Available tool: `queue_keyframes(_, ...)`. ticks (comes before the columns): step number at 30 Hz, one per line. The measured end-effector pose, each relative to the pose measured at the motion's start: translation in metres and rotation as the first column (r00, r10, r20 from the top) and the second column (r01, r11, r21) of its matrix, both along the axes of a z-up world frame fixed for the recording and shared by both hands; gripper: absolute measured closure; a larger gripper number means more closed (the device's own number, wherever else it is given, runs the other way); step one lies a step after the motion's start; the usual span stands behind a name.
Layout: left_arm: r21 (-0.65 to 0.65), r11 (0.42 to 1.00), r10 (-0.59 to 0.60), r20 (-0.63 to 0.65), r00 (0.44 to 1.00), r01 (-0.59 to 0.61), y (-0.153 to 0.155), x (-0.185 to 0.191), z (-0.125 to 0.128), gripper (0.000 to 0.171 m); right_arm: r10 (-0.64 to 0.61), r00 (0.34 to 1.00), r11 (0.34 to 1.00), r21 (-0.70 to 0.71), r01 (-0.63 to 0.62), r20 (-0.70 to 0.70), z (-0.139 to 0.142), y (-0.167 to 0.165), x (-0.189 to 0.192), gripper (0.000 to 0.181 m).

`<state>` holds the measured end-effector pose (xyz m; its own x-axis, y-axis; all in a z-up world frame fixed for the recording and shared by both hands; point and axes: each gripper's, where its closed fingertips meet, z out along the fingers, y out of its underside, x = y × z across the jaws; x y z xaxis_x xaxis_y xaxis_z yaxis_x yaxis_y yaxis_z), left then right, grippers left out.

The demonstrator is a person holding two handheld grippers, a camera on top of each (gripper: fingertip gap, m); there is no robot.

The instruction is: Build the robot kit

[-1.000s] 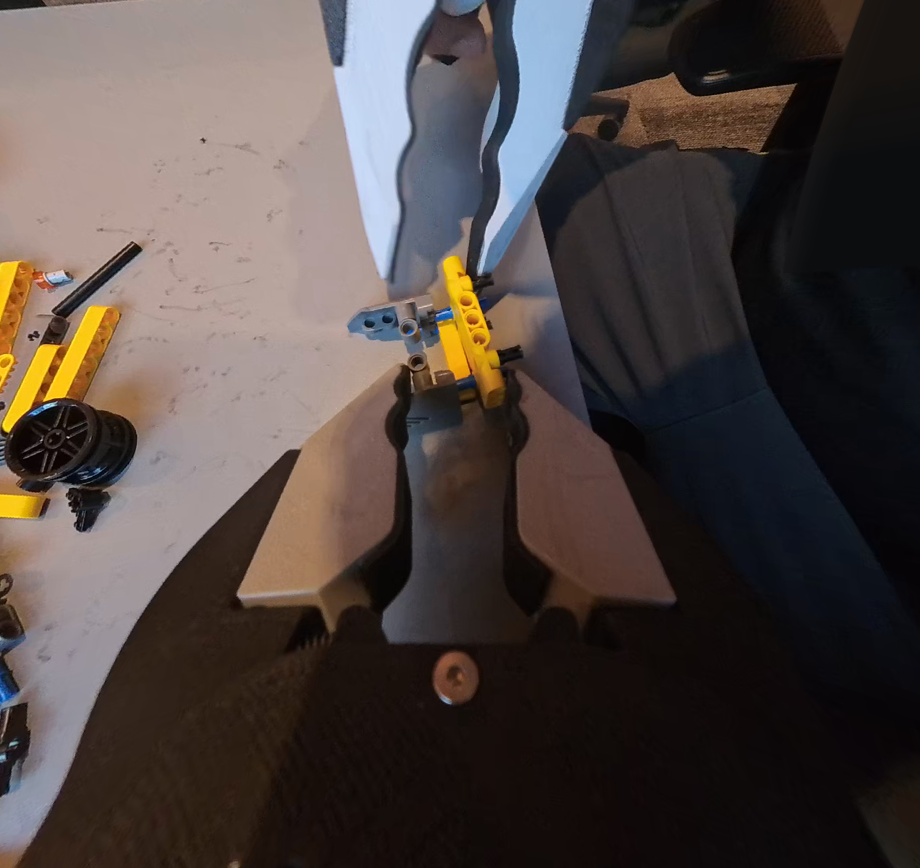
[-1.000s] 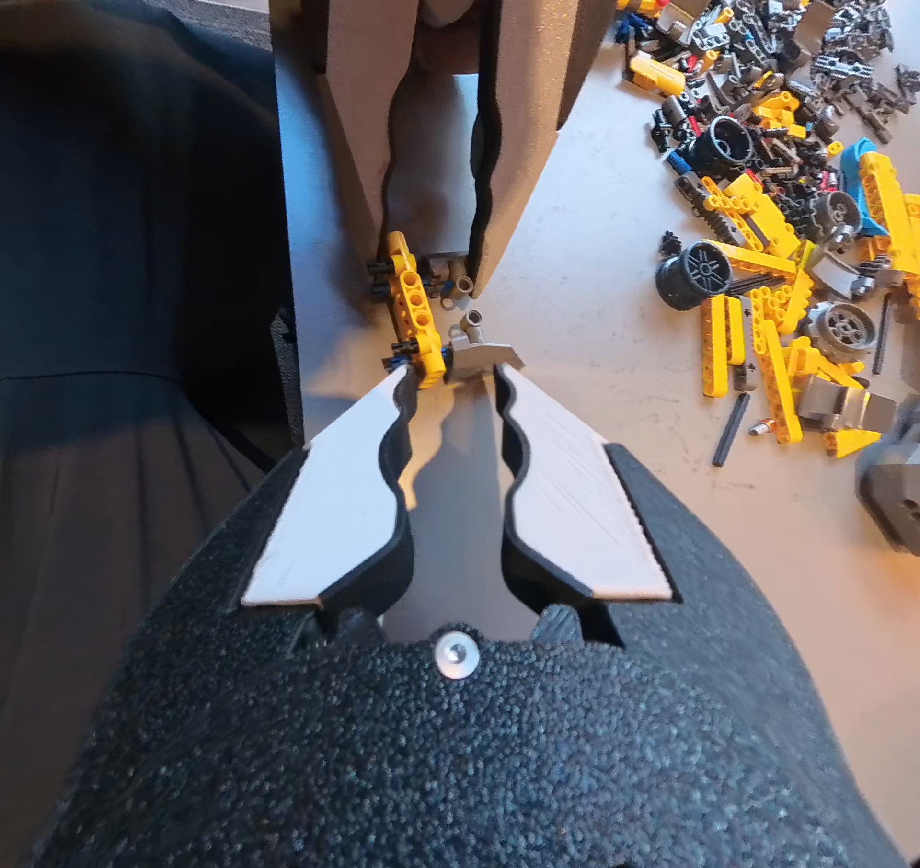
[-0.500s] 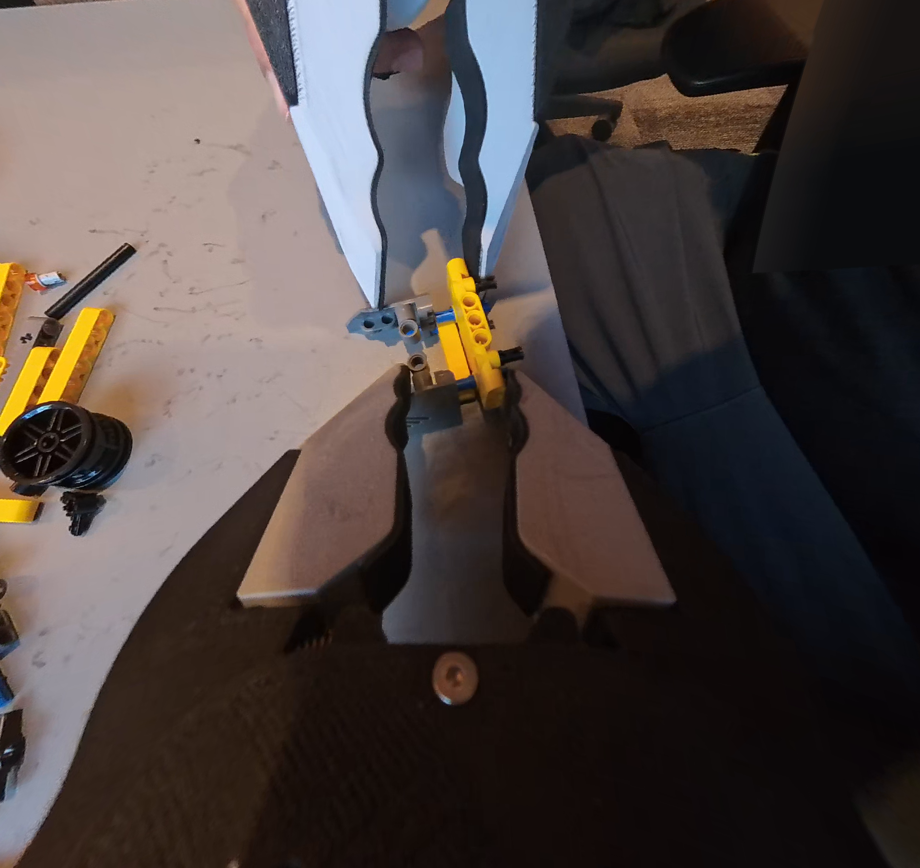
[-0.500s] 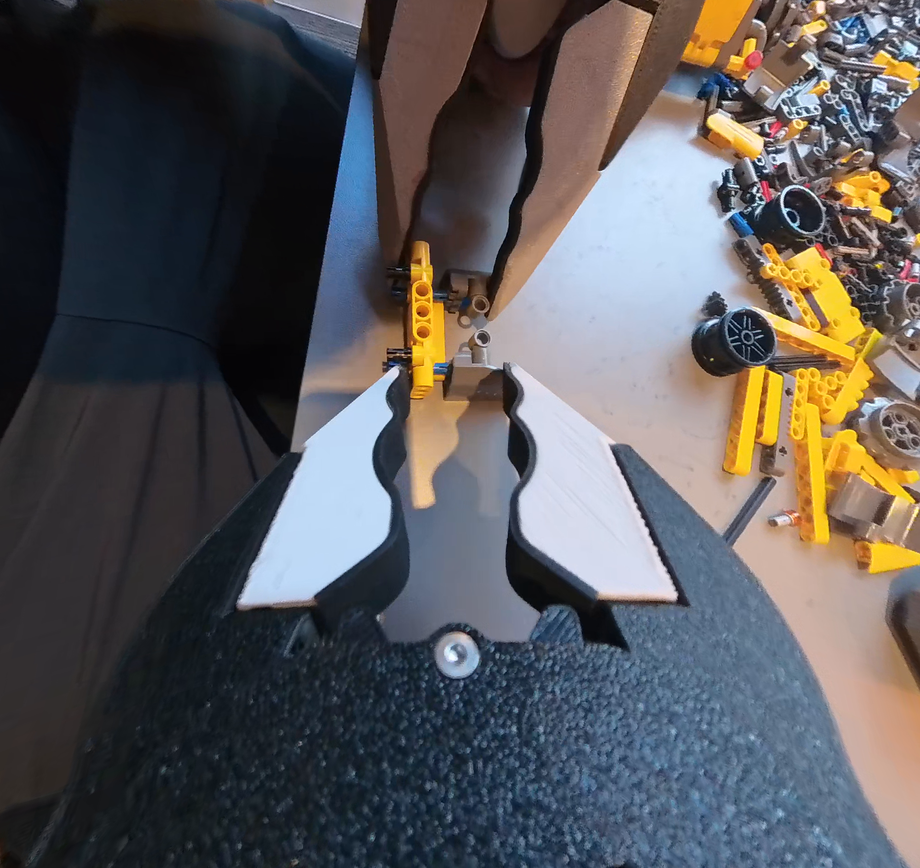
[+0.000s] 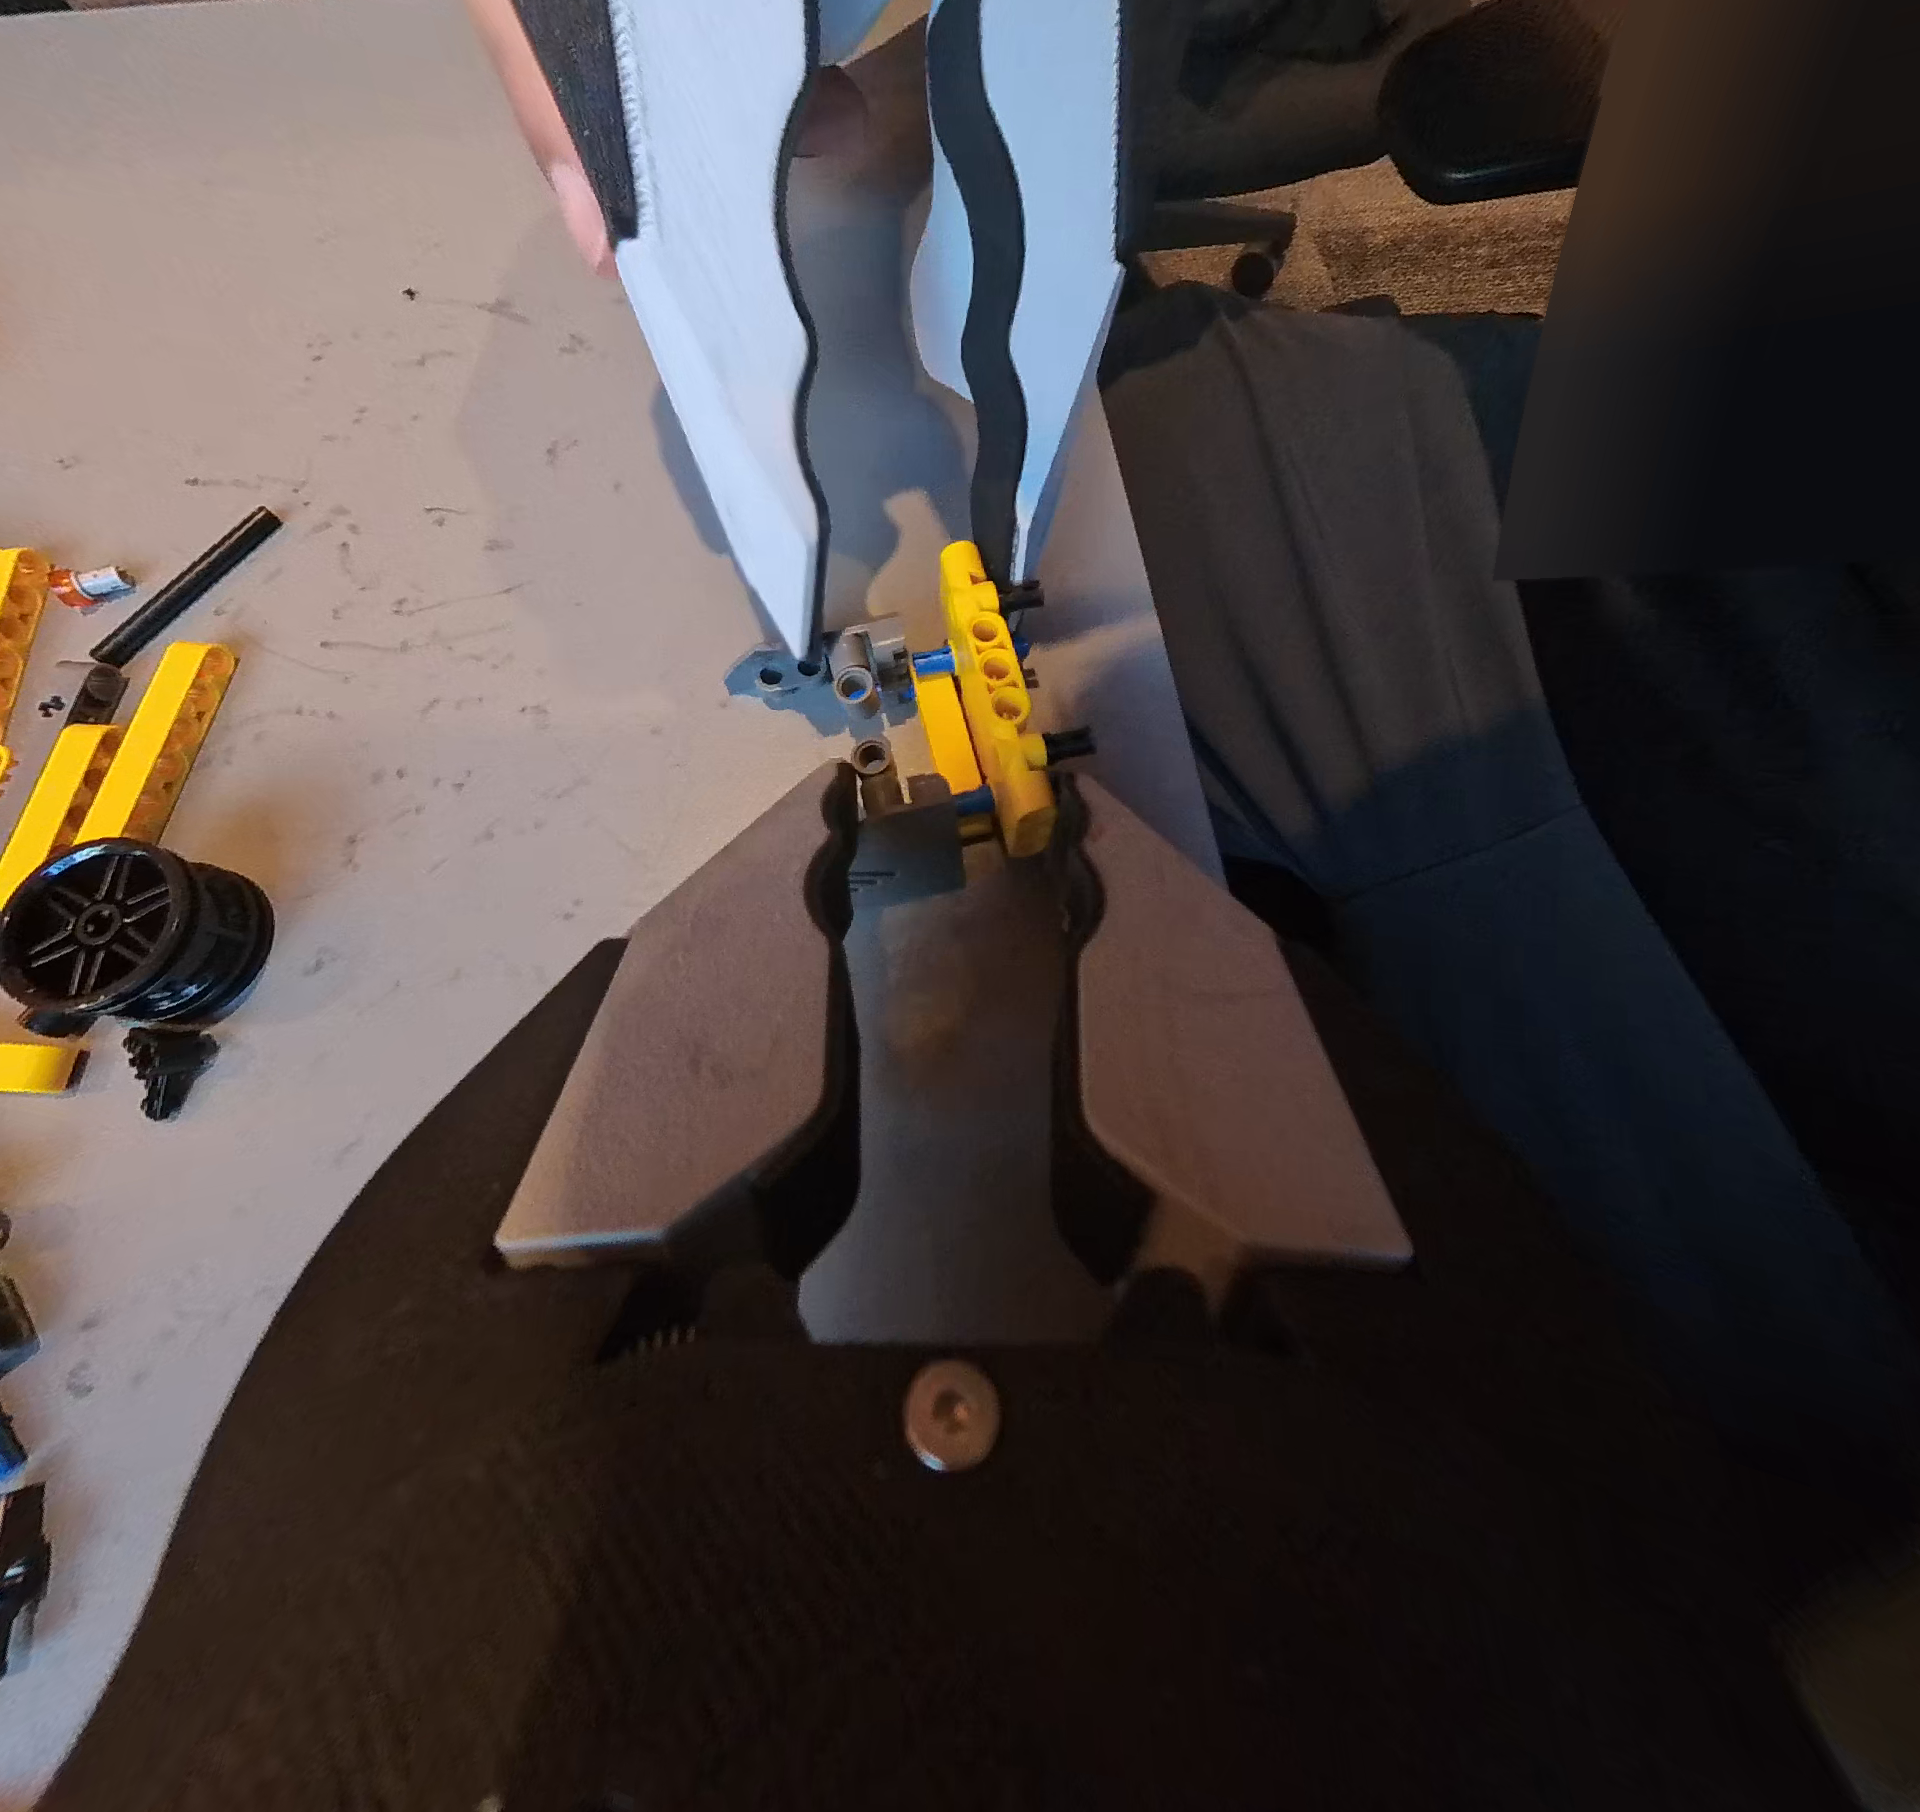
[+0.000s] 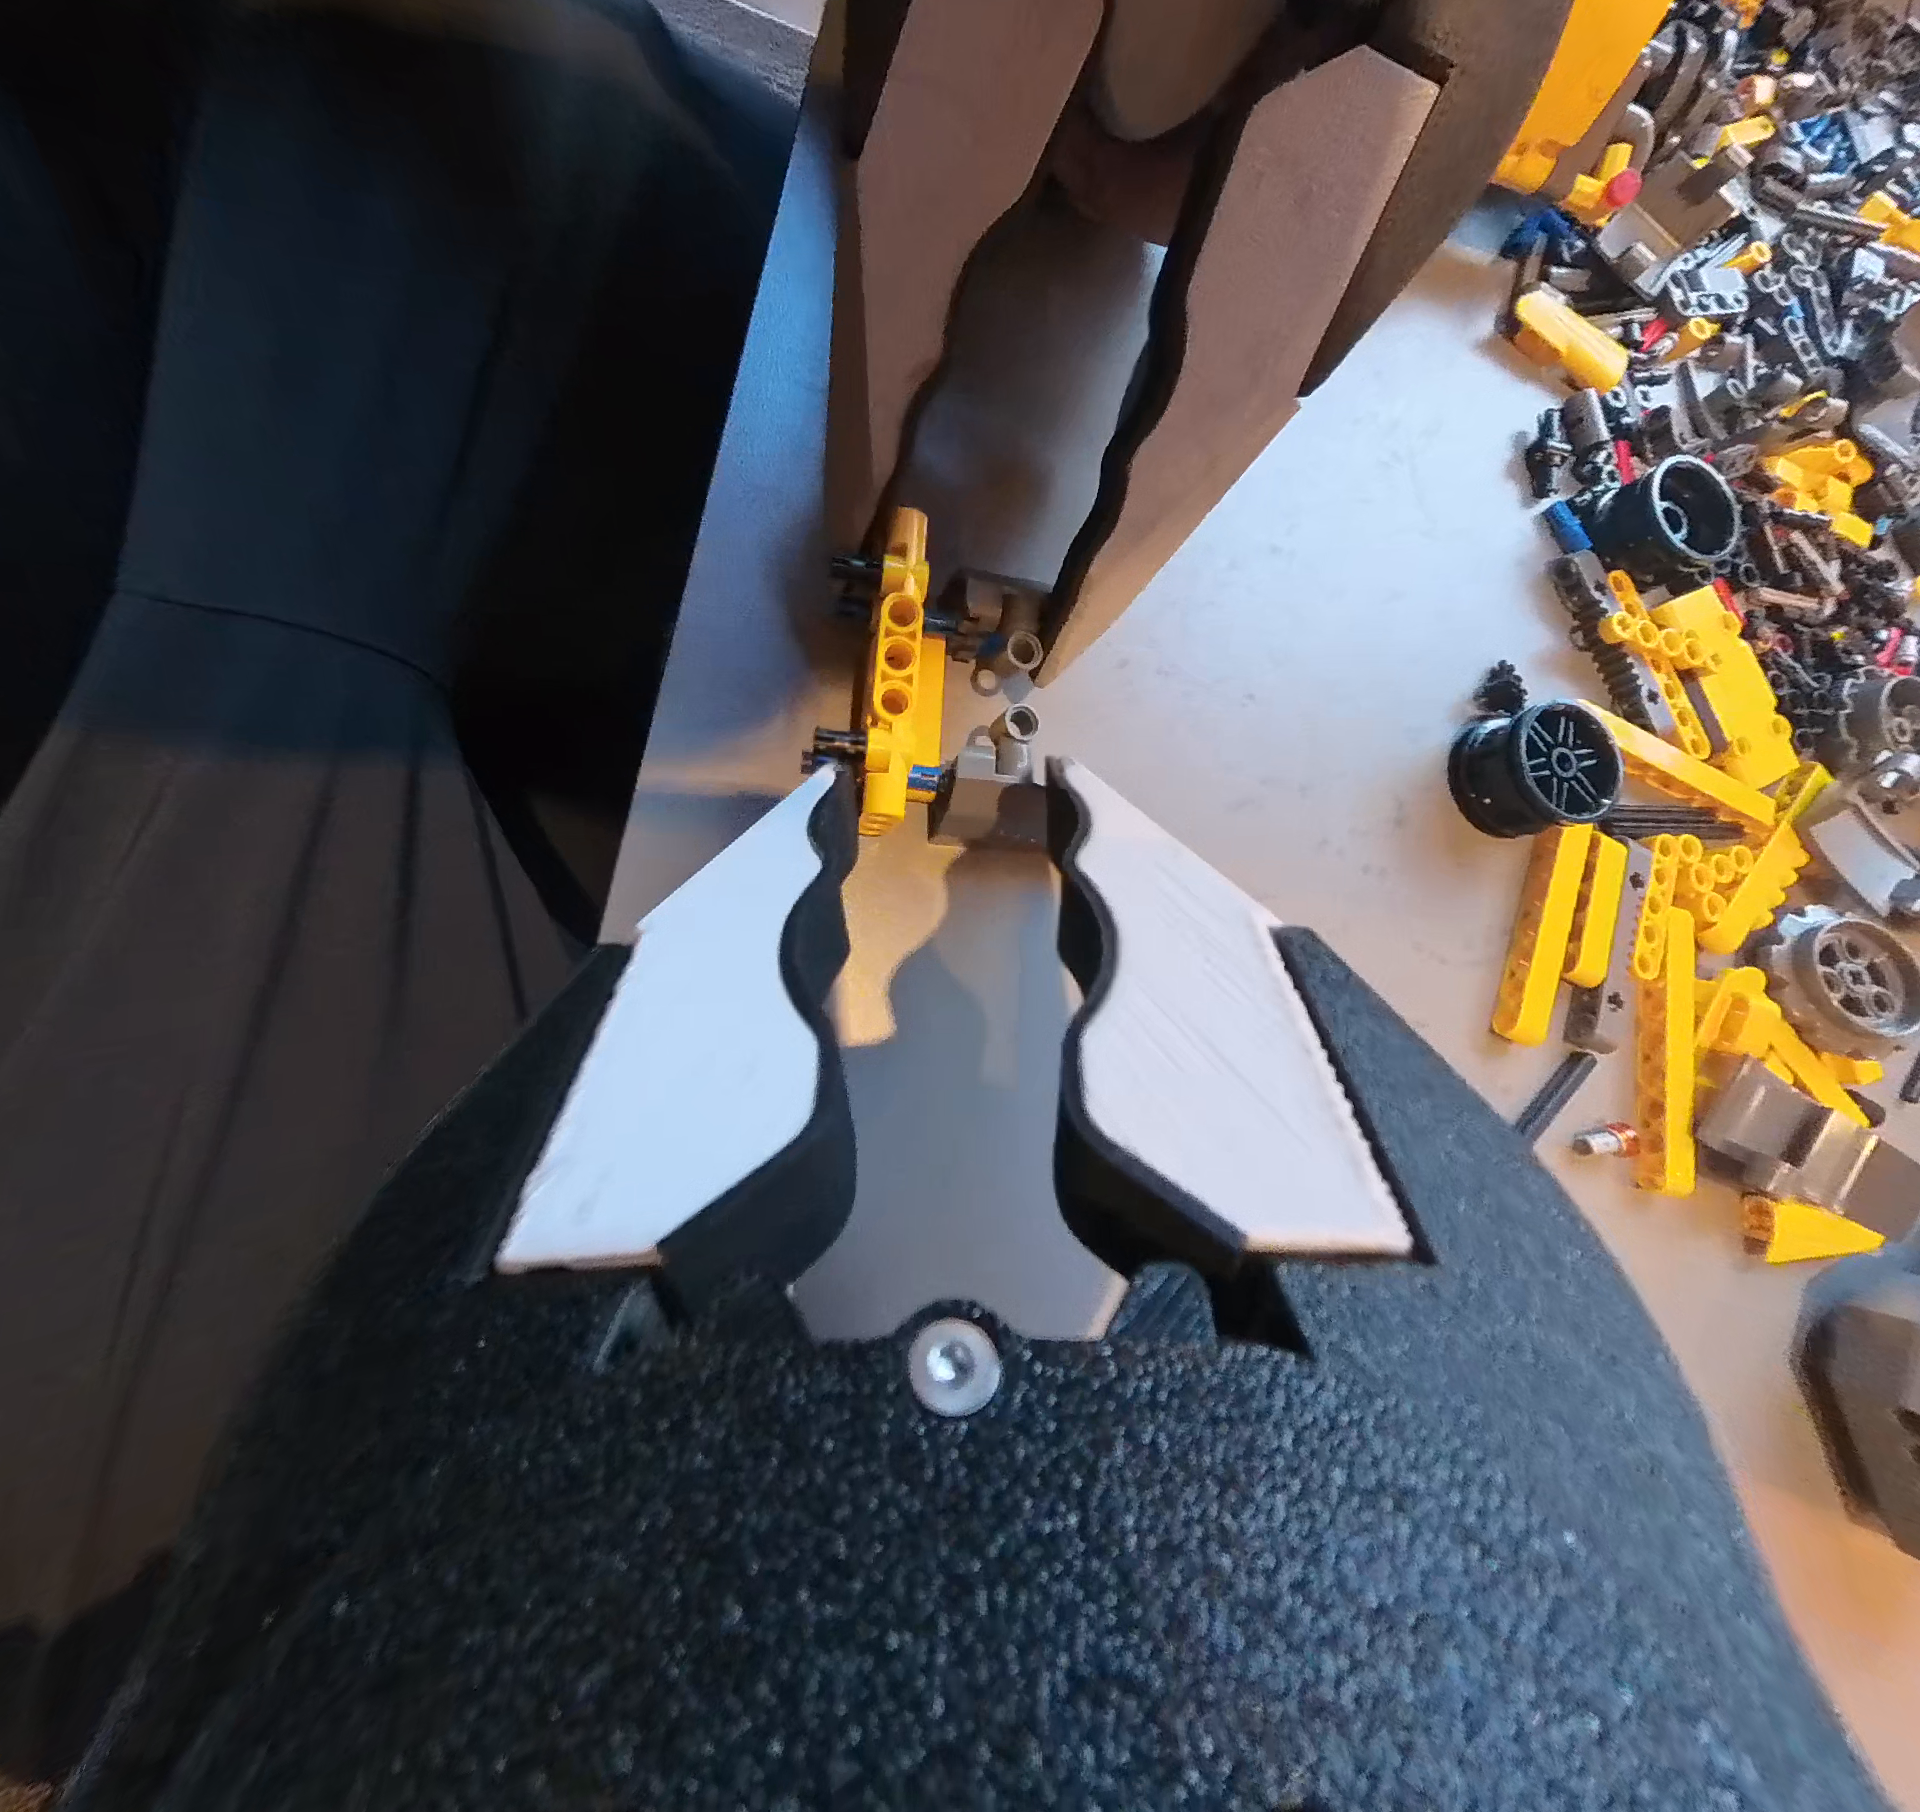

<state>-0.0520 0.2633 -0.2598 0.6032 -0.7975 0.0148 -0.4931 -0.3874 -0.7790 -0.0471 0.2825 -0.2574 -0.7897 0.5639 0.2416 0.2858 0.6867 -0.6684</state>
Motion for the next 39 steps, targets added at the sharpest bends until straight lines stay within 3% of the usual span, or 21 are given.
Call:
queue_keyframes(17, 0.007, 1.000, 0.002, -0.005, 1.000, -0.002, 0.0002, -0.0003, 0.0001, 0.135, 0.056, 0.992, 0.997, 0.038, -0.061, 0.117, -0.0016, -0.0012, 0.0003, 0.148)
queue_keyframes(39, 0.007, 1.000, 0.005, -0.002, 1.000, -0.005, 0.0001, -0.0004, 0.0005, 0.135, 0.058, 0.996, 0.997, 0.038, -0.060, 0.064, -0.0007, -0.0024, 0.0011, 0.149)
